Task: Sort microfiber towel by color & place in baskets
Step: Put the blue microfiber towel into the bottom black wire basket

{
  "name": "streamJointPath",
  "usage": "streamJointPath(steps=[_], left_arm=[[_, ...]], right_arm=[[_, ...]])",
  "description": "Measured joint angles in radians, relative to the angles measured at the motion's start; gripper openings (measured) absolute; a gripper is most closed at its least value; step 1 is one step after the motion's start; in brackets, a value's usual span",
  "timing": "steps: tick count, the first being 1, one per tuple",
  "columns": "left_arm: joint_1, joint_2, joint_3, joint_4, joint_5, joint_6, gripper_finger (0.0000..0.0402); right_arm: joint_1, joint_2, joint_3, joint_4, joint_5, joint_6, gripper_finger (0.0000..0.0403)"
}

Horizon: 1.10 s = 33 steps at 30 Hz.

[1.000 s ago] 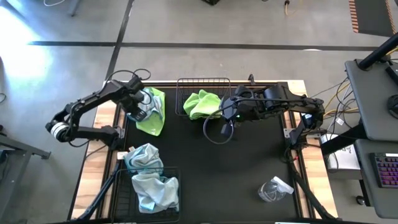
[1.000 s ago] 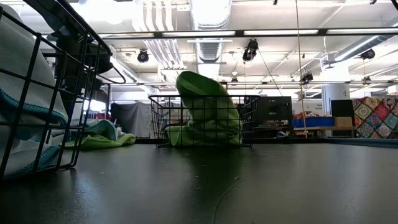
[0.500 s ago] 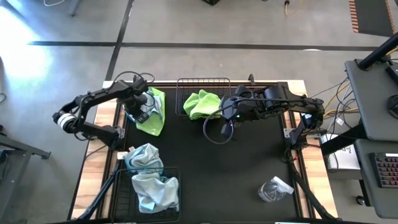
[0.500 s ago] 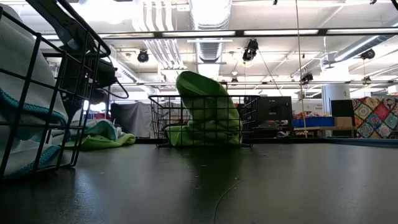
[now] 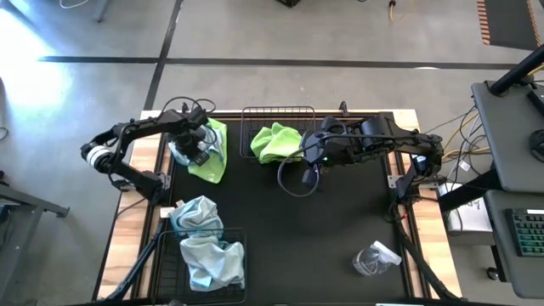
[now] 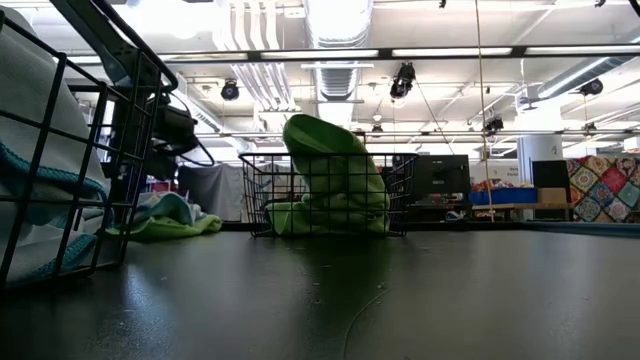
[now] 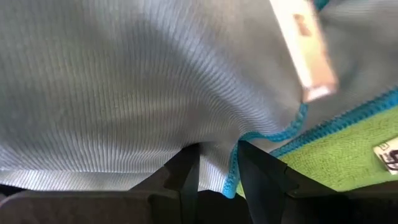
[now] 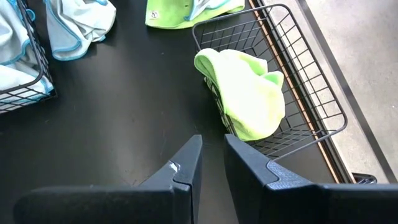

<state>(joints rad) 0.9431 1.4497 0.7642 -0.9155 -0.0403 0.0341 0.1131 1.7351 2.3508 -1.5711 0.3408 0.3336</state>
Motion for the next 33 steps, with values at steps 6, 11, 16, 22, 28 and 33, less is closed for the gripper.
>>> streamJointPath(steps=[6, 11, 16, 22, 28, 33], left_arm=[[-0.002, 0.001, 0.001, 0.012, 0.0, -0.003, 0.0095], [-0.002, 0.001, 0.001, 0.015, 0.005, -0.019, 0.009], [-0.002, 0.001, 0.001, 0.015, 0.025, -0.029, 0.0061], [-0.002, 0.001, 0.001, 0.015, 0.032, -0.044, 0.0007], [-0.002, 0.001, 0.001, 0.013, 0.058, -0.044, 0.0002], [-0.002, 0.001, 0.006, 0.009, 0.19, -0.045, 0.0]], right_arm=[[0.0, 0.0, 0.0, 0.0, 0.0, 0.0, 0.0059], [0.0, 0.0, 0.0, 0.0, 0.0, 0.0, 0.0059], [0.0, 0.0, 0.0, 0.0, 0.0, -0.003, 0.0059], [0.0, 0.0, 0.0, 0.0, 0.0, -0.002, 0.0059], [0.0, 0.0, 0.0, 0.0, 0.0, -0.003, 0.0059], [0.0, 0.0, 0.0, 0.0, 0.0, -0.004, 0.0059]])
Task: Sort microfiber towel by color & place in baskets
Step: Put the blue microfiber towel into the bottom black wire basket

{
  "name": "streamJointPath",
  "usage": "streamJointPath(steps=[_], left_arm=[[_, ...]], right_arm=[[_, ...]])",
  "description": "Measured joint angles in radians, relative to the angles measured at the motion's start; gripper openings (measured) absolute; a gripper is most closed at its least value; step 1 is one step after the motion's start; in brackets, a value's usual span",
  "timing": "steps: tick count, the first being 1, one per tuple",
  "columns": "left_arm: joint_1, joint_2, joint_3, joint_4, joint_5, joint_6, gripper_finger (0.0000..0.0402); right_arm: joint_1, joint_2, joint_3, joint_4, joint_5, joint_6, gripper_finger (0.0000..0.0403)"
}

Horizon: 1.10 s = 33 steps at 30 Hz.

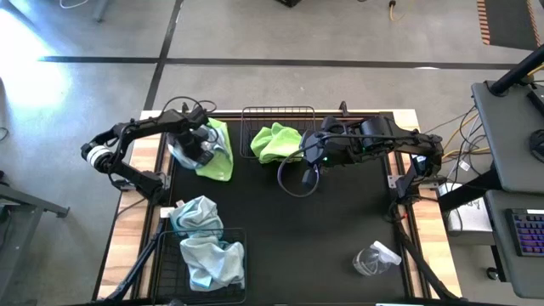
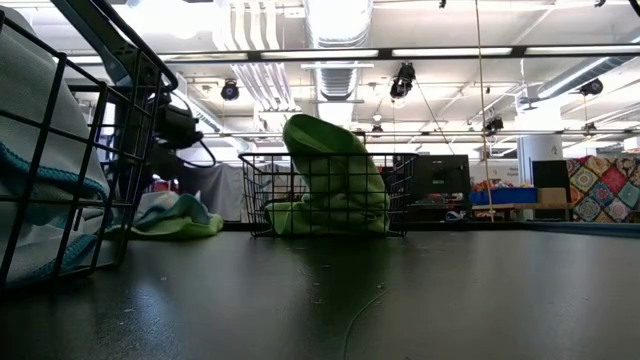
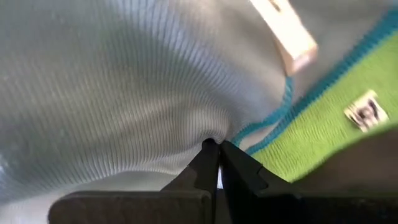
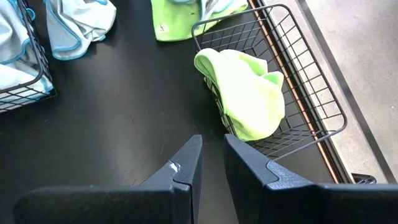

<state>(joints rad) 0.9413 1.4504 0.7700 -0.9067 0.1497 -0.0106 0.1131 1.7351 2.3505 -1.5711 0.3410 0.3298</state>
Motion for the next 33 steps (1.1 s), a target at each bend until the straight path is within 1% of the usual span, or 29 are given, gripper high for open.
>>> streamJointPath(steps=[5, 9, 17, 22, 28, 33], left_arm=[[0.0, -0.009, 0.006, 0.0, 0.079, 0.0, 0.0], [0.0, -0.03, 0.025, -0.011, 0.113, 0.0, 0.0], [-0.002, -0.107, 0.113, -0.059, 0.197, 0.0, 0.0], [-0.002, -0.165, 0.201, -0.075, 0.263, 0.001, 0.0], [-0.002, -0.226, 0.335, -0.102, 0.285, 0.002, 0.0], [-0.003, -0.257, 0.475, -0.166, 0.287, 0.025, 0.0]], right_arm=[[0.0, 0.0, 0.0, 0.0, 0.0, -0.004, 0.0059], [0.0, 0.0, 0.0, 0.0, 0.0, -0.009, 0.0059], [0.0, 0.0, 0.0, 0.0, 0.0, -0.018, 0.0059], [0.0, 0.0, 0.0, 0.0, 0.001, -0.019, 0.0059], [0.0, 0.0, 0.0, 0.001, 0.0, -0.019, 0.0059], [0.0, 0.0, 0.0, 0.001, 0.001, -0.019, 0.0059]])
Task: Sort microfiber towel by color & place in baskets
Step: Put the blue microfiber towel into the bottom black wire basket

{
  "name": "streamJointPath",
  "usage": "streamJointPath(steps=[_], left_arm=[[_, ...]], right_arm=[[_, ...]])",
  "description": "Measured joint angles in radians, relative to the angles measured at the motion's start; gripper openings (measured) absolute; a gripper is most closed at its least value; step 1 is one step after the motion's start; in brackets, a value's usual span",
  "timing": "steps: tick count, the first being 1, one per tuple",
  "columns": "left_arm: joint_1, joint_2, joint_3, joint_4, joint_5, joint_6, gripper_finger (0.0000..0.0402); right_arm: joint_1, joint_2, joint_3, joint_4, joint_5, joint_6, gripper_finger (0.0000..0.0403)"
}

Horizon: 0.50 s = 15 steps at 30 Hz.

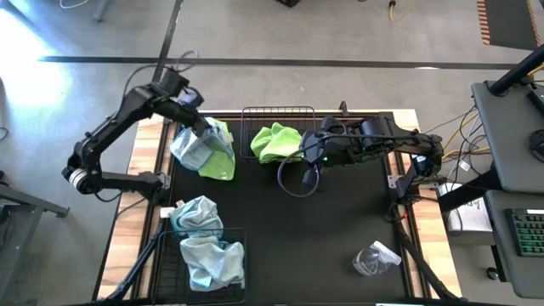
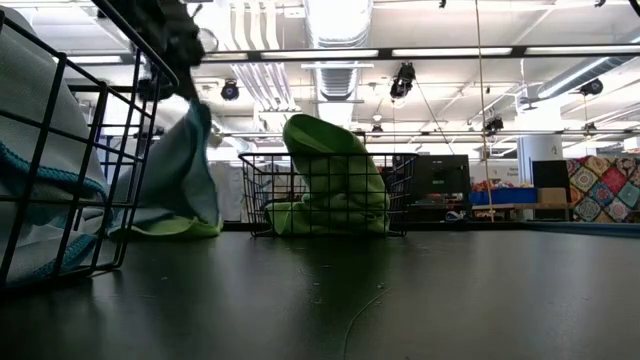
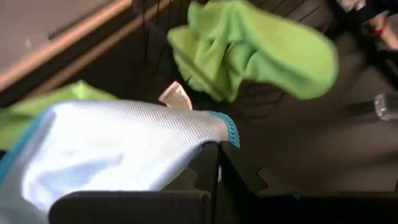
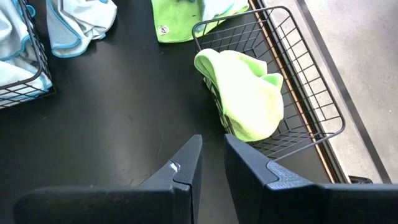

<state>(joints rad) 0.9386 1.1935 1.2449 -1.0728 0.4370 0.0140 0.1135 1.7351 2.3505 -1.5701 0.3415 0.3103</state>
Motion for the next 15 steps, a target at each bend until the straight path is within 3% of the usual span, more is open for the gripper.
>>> streamJointPath(steps=[15], left_arm=[[0.0, -0.062, 0.408, -0.172, 0.0, 0.049, 0.0]], right_arm=[[0.0, 0.0, 0.0, 0.0, 0.0, -0.017, 0.0059]])
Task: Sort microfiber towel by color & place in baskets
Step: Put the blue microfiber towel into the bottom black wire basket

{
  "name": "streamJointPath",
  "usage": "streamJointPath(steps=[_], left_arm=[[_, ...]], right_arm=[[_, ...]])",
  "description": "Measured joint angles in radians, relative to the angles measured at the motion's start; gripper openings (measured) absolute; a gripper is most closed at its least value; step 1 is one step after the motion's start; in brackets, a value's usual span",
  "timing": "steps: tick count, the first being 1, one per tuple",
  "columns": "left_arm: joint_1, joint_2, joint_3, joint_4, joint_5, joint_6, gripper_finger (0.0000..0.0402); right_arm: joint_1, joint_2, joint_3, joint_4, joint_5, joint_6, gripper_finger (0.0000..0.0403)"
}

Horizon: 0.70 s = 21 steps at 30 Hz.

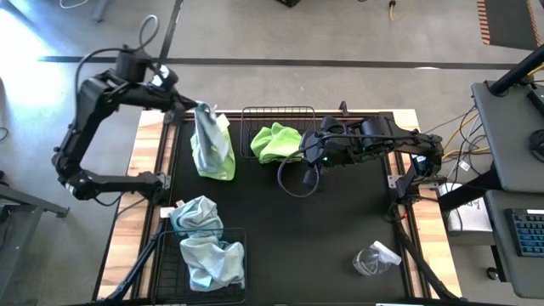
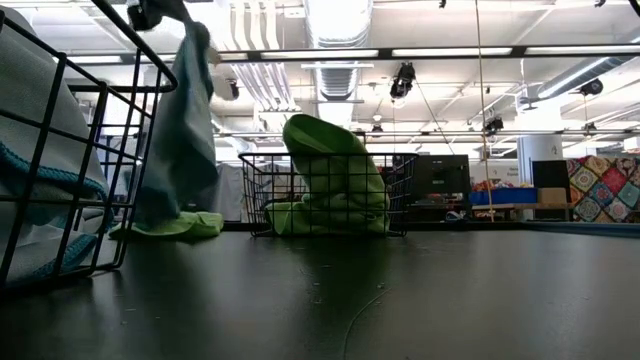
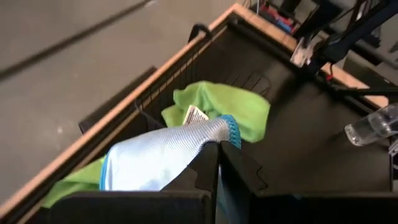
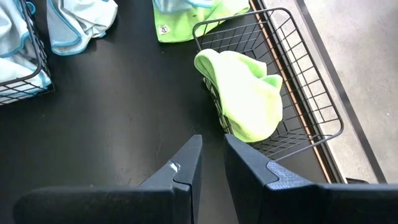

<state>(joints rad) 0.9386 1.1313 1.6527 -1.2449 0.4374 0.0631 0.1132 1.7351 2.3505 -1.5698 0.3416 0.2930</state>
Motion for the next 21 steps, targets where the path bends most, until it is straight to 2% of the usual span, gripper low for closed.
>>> streamJointPath(steps=[7, 21], left_arm=[[-0.002, -0.038, 0.097, -0.067, 0.014, -0.002, 0.0], [-0.002, -0.153, 0.112, -0.082, 0.263, -0.055, 0.0]], right_arm=[[0.0, 0.0, 0.0, 0.0, 0.0, -0.007, 0.0059], [0.0, 0.0, 0.0, 0.0, 0.0, -0.009, 0.0059]])
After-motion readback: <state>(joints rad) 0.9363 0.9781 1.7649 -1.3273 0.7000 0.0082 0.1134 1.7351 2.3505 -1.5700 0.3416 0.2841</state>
